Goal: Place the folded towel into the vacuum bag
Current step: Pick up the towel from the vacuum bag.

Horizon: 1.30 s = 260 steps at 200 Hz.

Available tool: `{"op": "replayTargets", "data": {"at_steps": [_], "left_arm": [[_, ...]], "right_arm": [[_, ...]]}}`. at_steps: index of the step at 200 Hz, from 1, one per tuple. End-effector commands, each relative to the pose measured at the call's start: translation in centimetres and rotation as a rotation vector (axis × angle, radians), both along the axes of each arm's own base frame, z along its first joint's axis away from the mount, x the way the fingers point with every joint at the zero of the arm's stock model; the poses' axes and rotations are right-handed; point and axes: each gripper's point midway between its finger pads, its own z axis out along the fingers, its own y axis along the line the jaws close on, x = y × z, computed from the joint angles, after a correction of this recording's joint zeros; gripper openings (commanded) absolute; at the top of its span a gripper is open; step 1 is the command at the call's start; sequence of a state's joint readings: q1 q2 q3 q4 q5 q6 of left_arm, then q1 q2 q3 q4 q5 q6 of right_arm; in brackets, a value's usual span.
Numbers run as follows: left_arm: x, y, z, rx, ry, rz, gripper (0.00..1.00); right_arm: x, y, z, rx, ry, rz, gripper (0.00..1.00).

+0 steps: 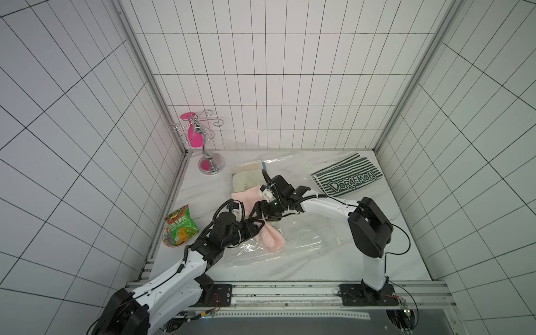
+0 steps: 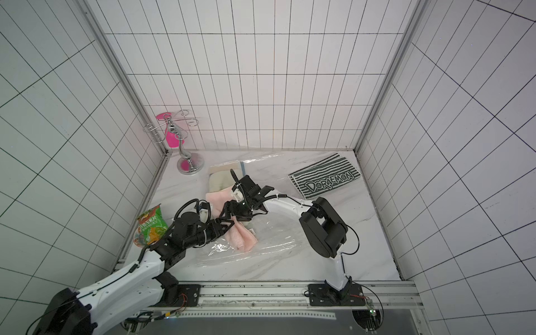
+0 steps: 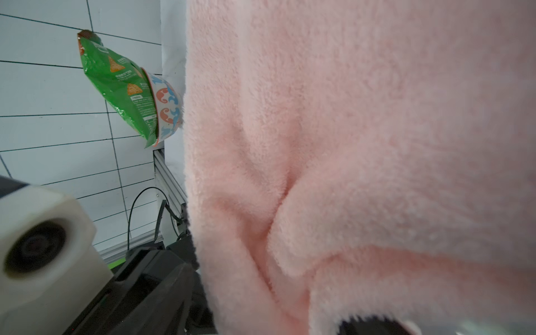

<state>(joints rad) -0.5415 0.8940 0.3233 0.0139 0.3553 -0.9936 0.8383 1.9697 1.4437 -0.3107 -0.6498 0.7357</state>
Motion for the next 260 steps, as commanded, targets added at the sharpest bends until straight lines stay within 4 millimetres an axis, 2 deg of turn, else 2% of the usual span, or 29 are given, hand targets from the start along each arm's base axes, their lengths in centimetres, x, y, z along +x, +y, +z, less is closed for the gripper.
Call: {"op": "replayTargets", "data": {"at_steps": [1, 38, 65, 78, 90, 116, 134, 145, 155, 163, 182, 192, 207, 219, 230, 260], "left_arm": [[0.0, -0.7, 0.1, -0.007, -0.031, -0.046, 0.51], [0.1, -0.5, -1.6, 0.024, 0.004, -0.035, 0.51], [0.5, -0.4, -1.1, 0.027, -0.014, -0.02, 0.51], [0.5, -0.4, -1.0, 0.033, -0.02, -0.027, 0.51], [0.6, -0.4, -1.0, 0.042, -0.017, -0.029, 0.51], [0.5, -0.6, -1.3, 0.04, -0.012, -0.043, 0.5], [0.5, -0.6, -0.9, 0.024, -0.014, -0.038, 0.49], [0.5, -0.8, -0.3, 0.02, -0.026, -0.056, 0.49], [0.5, -0.9, 0.9, 0.021, -0.029, -0.065, 0.49], [0.7, -0.5, 2.0, 0.04, -0.024, -0.051, 0.5], [1.6, 1.9, 5.0, 0.095, -0.022, 0.022, 0.51], [2.1, 3.7, 6.4, 0.116, -0.025, 0.079, 0.51], [3.1, 6.8, 7.5, 0.143, -0.013, 0.164, 0.51], [3.9, 9.2, 6.8, 0.17, 0.031, 0.232, 0.51], [4.6, 10.6, 4.9, 0.201, 0.078, 0.272, 0.51], [5.4, 9.5, 1.6, 0.156, 0.161, 0.216, 0.49]], "right_arm": [[-0.3, 1.6, 0.4, 0.05, 0.021, 0.07, 0.78], [-0.6, 1.0, -2.1, -0.02, 0.02, 0.102, 0.77], [-1.6, 0.6, -5.0, -0.069, 0.063, 0.129, 0.69], [-1.8, 0.2, -6.0, -0.111, 0.048, 0.136, 0.69], [-2.0, 0.1, -6.1, -0.123, 0.032, 0.143, 0.71], [-2.3, 0.8, -3.9, -0.04, -0.007, 0.18, 0.76], [-2.6, 0.8, -3.2, -0.029, -0.032, 0.212, 0.76], [-2.6, 0.7, -3.7, -0.044, -0.028, 0.212, 0.71], [-2.3, 0.2, -5.1, -0.098, -0.019, 0.191, 0.65], [-1.9, -0.7, -6.7, -0.157, -0.002, 0.166, 0.61], [-0.9, -2.6, -9.6, -0.251, 0.035, 0.095, 0.5], [-0.4, -3.4, -10.4, -0.29, 0.019, 0.072, 0.47], [0.0, -4.0, -10.5, -0.317, -0.009, 0.057, 0.44], [0.0, -3.7, -10.1, -0.3, -0.013, 0.062, 0.44], [-0.1, -3.3, -9.5, -0.272, -0.011, 0.075, 0.43], [-0.4, -2.8, -8.2, -0.217, -0.035, 0.083, 0.43]]}}
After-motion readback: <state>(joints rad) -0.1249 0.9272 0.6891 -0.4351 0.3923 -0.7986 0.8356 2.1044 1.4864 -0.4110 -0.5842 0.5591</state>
